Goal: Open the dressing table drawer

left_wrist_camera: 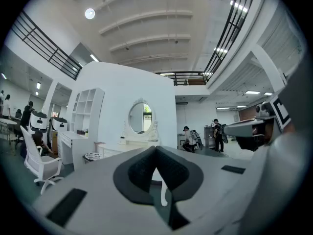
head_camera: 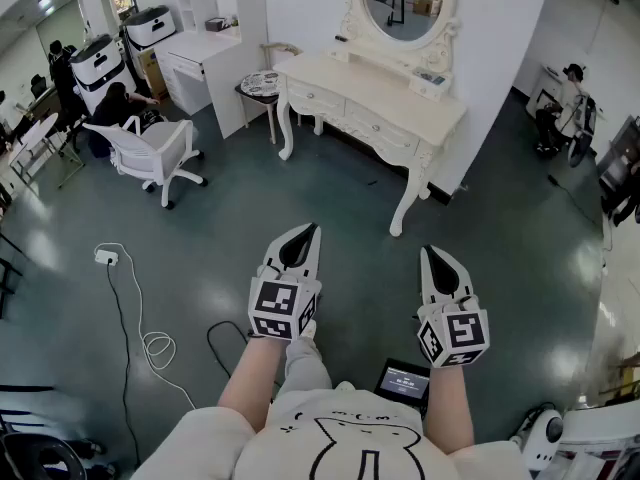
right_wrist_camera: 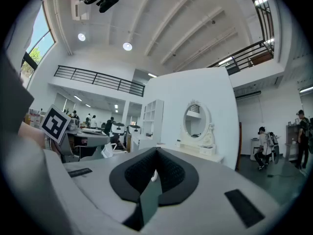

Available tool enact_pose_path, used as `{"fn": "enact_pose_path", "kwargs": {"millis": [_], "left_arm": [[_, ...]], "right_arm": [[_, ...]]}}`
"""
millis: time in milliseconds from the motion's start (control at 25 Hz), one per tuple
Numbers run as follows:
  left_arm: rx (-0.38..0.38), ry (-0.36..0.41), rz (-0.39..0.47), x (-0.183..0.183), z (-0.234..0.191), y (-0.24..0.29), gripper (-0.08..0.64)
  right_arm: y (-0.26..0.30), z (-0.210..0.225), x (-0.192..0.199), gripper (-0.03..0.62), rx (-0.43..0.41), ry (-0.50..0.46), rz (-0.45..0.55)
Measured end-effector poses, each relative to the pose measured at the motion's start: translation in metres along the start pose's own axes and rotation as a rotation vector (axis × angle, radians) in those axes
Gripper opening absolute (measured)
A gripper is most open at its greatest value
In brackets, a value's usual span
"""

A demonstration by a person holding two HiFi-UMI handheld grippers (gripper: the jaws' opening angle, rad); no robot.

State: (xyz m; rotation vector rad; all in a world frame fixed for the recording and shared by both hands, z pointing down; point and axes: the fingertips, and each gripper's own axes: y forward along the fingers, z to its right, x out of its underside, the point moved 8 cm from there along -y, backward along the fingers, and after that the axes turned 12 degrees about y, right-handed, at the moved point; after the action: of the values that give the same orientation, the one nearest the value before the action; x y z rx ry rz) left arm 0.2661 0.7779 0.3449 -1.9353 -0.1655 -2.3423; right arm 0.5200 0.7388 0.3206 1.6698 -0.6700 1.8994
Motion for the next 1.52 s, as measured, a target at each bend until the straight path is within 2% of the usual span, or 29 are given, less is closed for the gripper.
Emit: {"fn": "enact_pose_path", "kwargs": {"millis": [320,560,1160,1520], "left_arm": [[-0.012,-0.001,-0.002,0.003,-0.028,0.024,0.005],[-0.008,-0.012,-0.008,0.008,-0.062,0.069,0.005],[0.026,-0.016,-0.005,0.023,-0.175,0.188,0.005],[0.058,-0.003,0.008,0.03,-0.225,0.224,0.005]], "right_arm": [[0.04,0.003,0.0,0.011,-0.013,0.002,0.002],[0.097,0.011,-0.002,0.011,-0.032,0.017,0.019],[0.256,0.026,0.001,0.011,0.006,0.033,0.001],[0.308,0.016,0.006,0.011,0.042,0.039,0.012]]}}
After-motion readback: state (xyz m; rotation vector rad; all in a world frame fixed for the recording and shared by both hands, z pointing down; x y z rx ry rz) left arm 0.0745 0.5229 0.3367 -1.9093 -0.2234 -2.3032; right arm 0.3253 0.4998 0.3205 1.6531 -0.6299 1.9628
